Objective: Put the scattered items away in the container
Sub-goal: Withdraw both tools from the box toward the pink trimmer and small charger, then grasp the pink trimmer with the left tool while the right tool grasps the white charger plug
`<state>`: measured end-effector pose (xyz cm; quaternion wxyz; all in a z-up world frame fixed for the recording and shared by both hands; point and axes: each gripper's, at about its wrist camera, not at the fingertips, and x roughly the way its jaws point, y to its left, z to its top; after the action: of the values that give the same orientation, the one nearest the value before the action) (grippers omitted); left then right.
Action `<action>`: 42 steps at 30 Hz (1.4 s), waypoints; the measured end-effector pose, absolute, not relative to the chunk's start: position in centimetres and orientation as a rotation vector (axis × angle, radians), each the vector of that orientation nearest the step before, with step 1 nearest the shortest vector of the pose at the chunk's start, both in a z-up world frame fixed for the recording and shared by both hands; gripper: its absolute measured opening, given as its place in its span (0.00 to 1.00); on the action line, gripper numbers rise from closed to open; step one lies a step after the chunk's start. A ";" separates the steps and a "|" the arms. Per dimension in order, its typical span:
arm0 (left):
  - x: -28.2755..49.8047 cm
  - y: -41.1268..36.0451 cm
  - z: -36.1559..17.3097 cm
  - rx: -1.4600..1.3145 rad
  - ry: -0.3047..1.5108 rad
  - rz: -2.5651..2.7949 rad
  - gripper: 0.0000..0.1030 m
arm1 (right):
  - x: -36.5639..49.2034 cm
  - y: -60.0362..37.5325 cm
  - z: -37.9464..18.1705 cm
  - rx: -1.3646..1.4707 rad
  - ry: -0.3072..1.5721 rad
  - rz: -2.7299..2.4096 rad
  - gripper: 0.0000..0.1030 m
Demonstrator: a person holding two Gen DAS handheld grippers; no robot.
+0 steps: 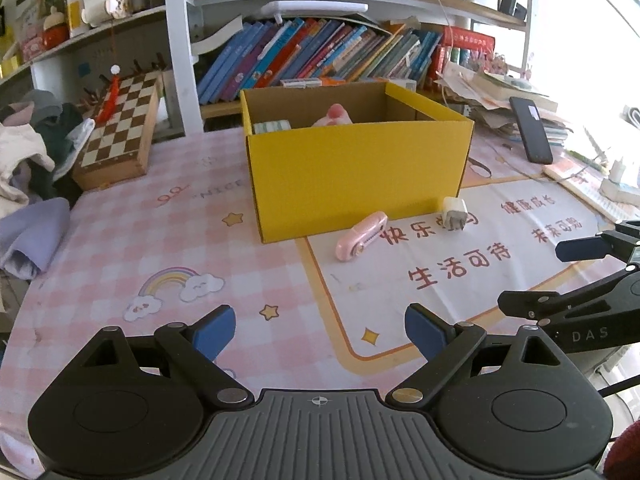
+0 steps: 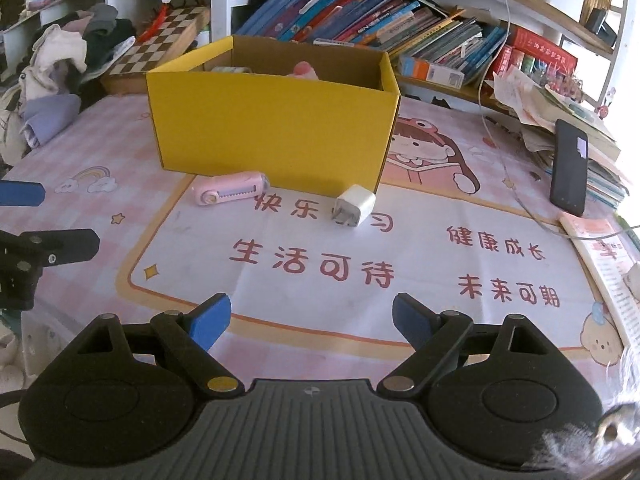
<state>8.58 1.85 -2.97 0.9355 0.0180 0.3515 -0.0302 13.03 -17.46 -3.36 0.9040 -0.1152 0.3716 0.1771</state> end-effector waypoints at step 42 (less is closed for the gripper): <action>16.6 0.9 -4.8 0.045 0.770 -0.091 0.77 | 22.3 -17.1 -4.2 -0.250 0.831 0.388 0.73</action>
<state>16.60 0.85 -4.77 0.9255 0.0218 0.3756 -0.0442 22.31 -17.12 -4.23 0.8891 -0.1205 0.4001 0.1867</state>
